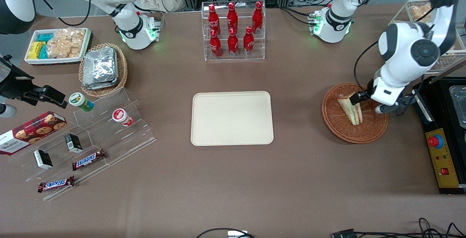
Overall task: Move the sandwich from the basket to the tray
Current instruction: 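Lower the left gripper into the wicker basket and grasp the wrapped sandwich, then lift the sandwich out of the basket with the left gripper, then carry the sandwich over the cream tray with the left gripper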
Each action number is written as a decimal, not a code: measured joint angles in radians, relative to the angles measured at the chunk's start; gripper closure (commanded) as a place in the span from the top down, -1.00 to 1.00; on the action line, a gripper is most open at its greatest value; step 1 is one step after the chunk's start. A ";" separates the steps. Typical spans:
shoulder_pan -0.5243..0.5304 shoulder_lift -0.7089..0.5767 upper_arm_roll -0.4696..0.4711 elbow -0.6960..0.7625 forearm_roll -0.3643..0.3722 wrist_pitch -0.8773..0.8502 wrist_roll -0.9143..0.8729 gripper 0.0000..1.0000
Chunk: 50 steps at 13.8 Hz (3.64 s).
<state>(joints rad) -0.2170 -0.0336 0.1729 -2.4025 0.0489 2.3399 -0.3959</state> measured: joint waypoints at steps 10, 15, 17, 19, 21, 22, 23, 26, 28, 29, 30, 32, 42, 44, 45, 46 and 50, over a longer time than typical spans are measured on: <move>0.000 0.203 0.014 -0.142 -0.001 0.388 -0.022 -0.26; 0.000 0.199 0.015 -0.140 -0.001 0.389 -0.023 -0.86; 0.000 0.187 0.015 -0.136 -0.001 0.374 -0.023 -0.85; 0.000 0.139 0.015 -0.115 -0.001 0.274 -0.024 -0.85; 0.000 0.048 0.015 -0.069 -0.001 0.116 -0.024 -0.84; -0.001 -0.004 0.014 -0.030 -0.001 0.016 -0.023 -0.83; -0.001 -0.049 0.014 0.023 -0.001 -0.092 -0.023 -0.83; -0.009 -0.110 0.009 0.297 -0.001 -0.466 -0.016 -0.83; -0.026 -0.094 0.004 0.485 -0.002 -0.641 0.000 -0.82; -0.034 -0.077 -0.003 0.565 -0.002 -0.705 0.005 -0.80; -0.038 -0.054 -0.017 0.633 -0.003 -0.754 0.008 -0.80; -0.040 0.005 -0.076 0.739 -0.015 -0.811 0.008 -0.77; -0.076 0.388 -0.631 1.086 0.023 -0.827 -0.396 -0.75; -0.084 0.414 -0.658 1.084 0.048 -0.807 -0.415 -0.75; -0.083 0.419 -0.658 1.063 0.051 -0.778 -0.415 -0.75; -0.081 0.423 -0.658 1.025 0.054 -0.735 -0.415 -0.75; -0.079 0.446 -0.656 0.782 0.089 -0.456 -0.415 -0.75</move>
<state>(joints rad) -0.2960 0.4123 -0.4830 -1.6209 0.1382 1.8839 -0.8113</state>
